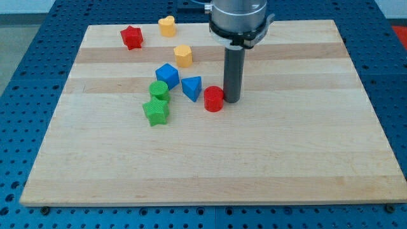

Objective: Place the yellow hexagon towards bottom right of red circle

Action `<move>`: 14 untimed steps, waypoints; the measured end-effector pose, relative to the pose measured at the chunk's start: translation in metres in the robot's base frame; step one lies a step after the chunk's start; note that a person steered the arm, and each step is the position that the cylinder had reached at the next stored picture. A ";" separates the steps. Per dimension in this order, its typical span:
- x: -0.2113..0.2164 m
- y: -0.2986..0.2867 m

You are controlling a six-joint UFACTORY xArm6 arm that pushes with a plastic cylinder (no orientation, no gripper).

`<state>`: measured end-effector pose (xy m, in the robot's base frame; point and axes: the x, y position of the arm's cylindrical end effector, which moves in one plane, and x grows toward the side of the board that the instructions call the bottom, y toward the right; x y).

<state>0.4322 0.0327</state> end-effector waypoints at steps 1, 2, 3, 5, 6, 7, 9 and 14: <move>0.017 -0.005; 0.020 0.000; -0.004 0.031; -0.131 0.043; -0.166 0.025; -0.180 -0.018; -0.171 -0.126; -0.129 -0.087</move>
<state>0.3030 -0.0541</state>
